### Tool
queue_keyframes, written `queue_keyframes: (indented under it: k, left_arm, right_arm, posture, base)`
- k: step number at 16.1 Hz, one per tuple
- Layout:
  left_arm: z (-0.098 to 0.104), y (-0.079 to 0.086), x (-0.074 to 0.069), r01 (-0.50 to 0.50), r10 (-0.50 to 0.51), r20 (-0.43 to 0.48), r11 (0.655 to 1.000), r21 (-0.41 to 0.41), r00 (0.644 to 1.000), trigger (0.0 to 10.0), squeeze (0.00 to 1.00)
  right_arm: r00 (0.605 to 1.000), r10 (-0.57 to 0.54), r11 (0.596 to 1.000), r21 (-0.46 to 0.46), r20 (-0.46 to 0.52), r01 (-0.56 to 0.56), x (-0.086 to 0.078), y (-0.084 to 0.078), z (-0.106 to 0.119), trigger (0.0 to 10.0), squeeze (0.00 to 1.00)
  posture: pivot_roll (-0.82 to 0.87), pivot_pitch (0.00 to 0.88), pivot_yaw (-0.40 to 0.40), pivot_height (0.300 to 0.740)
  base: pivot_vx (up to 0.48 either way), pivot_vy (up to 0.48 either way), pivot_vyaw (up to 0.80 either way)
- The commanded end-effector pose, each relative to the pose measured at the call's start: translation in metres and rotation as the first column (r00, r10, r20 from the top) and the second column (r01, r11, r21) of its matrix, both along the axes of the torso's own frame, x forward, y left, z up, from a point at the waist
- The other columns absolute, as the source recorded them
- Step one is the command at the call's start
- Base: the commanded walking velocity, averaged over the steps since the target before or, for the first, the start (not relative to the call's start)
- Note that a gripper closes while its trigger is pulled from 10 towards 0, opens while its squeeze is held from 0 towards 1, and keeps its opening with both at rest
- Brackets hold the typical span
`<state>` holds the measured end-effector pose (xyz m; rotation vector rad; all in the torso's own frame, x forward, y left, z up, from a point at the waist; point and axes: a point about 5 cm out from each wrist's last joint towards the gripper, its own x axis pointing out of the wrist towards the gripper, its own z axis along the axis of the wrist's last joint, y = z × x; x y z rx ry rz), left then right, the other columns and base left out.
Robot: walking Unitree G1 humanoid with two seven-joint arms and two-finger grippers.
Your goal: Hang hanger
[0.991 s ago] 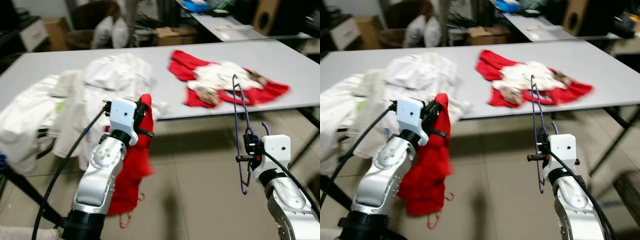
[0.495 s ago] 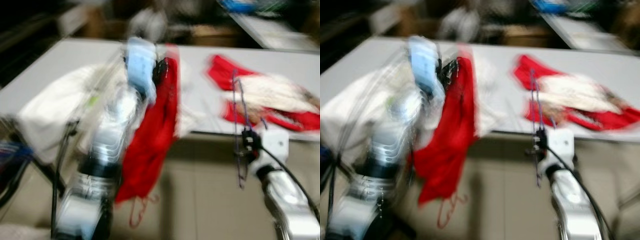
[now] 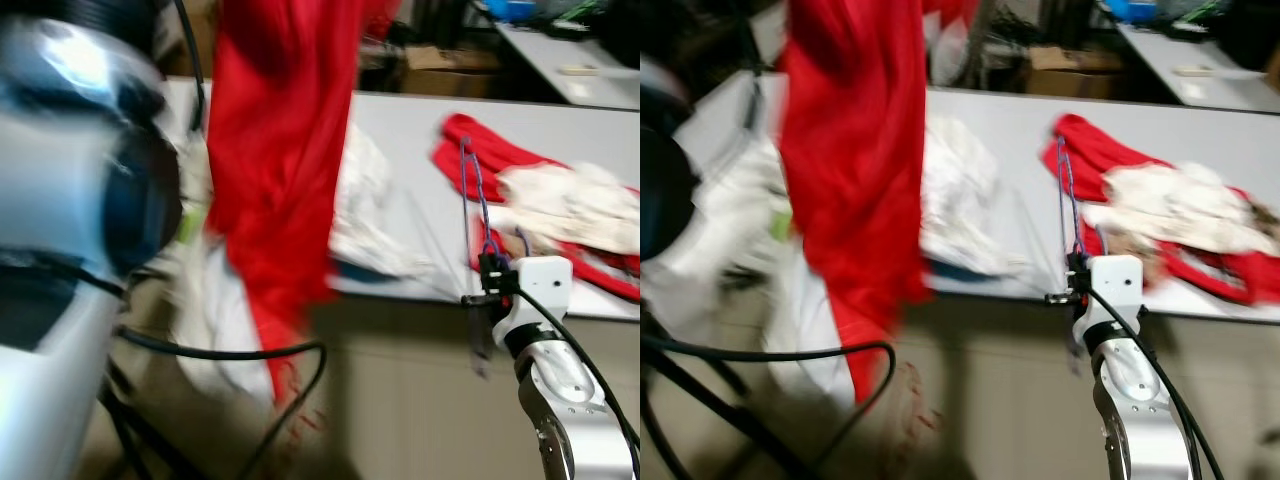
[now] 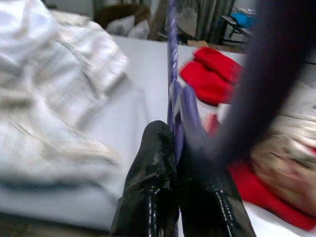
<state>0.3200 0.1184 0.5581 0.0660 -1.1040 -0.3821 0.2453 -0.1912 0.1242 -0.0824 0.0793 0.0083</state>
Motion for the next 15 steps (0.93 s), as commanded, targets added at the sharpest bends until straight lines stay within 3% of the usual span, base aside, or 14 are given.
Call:
queue_keyframes:
  k: [1,2,4,5,8,10,11,13,14,15]
  left_arm:
    - [-0.013,0.006,0.015,-0.019,0.02,-0.073,1.0,0.005,0.997,10.0,0.0]
    - [-0.015,0.007,0.019,-0.037,0.038,-0.081,0.999,0.01,0.996,10.0,0.0]
    - [-0.039,0.008,0.039,-0.082,0.087,-0.175,0.996,0.033,0.981,10.0,0.0]
    - [-0.07,0.006,0.058,-0.108,0.126,-0.268,0.991,0.084,0.955,10.0,0.0]
    - [-0.133,-0.005,0.084,-0.102,0.184,-0.413,0.972,0.213,0.892,10.0,0.0]
    - [-0.144,-0.007,0.087,-0.101,0.197,-0.432,0.967,0.234,0.88,10.0,0.0]
    - [-0.169,-0.007,0.094,-0.129,0.258,-0.482,0.95,0.283,0.837,10.0,0.0]
    - [-0.185,-0.007,0.098,-0.136,0.29,-0.514,0.939,0.316,0.808,10.0,0.0]
    - [-0.228,-0.015,0.104,-0.073,0.341,-0.583,0.899,0.433,0.737,10.0,0.0]
    - [-0.248,-0.018,0.105,-0.037,0.376,-0.601,0.866,0.498,0.706,10.0,0.0]
  right_arm:
    - [1.0,-0.002,1.0,0.005,0.012,0.002,-0.001,0.003,0.002,10.0,0.0]
    - [1.0,-0.009,1.0,0.009,0.012,0.009,-0.003,0.003,0.001,10.0,0.0]
    - [1.0,-0.014,1.0,0.013,0.01,0.014,-0.005,0.004,-0.001,10.0,0.0]
    - [1.0,-0.014,1.0,0.014,0.01,0.014,-0.005,0.005,-0.001,10.0,0.0]
    - [1.0,-0.01,1.0,0.011,0.012,0.009,-0.004,0.005,0.001,10.0,0.0]
    - [1.0,-0.009,1.0,0.008,0.012,0.009,-0.004,0.004,0.002,10.0,0.0]
    - [1.0,-0.006,1.0,0.006,0.008,0.006,-0.004,0.005,0.002,10.0,0.0]
    - [1.0,-0.004,1.0,0.006,0.005,0.004,-0.005,0.006,0.001,10.0,0.0]
    - [1.0,-0.004,1.0,0.008,0.001,0.004,-0.005,0.008,0.0,10.0,0.0]
    - [1.0,-0.005,1.0,0.01,0.0,0.005,-0.005,0.008,0.0,10.0,0.0]
  posture:
    - [0.01,0.0,0.031,0.74]
    - [0.01,0.0,0.031,0.74]
    - [0.0,0.0,0.04,0.74]
    - [0.0,0.0,0.037,0.74]
    - [-0.01,0.0,0.031,0.74]
    - [-0.01,0.0,0.03,0.74]
    - [-0.01,0.0,0.031,0.74]
    - [-0.01,0.0,0.032,0.74]
    - [-0.01,0.0,0.035,0.74]
    - [-0.01,0.0,0.037,0.74]
  base:
    - [0.341,0.0,0.0]
    - [0.337,0.0,0.0]
    - [0.338,0.0,0.0]
    - [0.337,0.0,0.0]
    - [0.339,0.0,0.0]
    - [0.343,0.0,0.0]
    - [0.319,0.0,0.0]
    - [0.315,0.0,0.0]
    - [0.274,0.0,0.0]
    - [0.0,0.0,0.0]
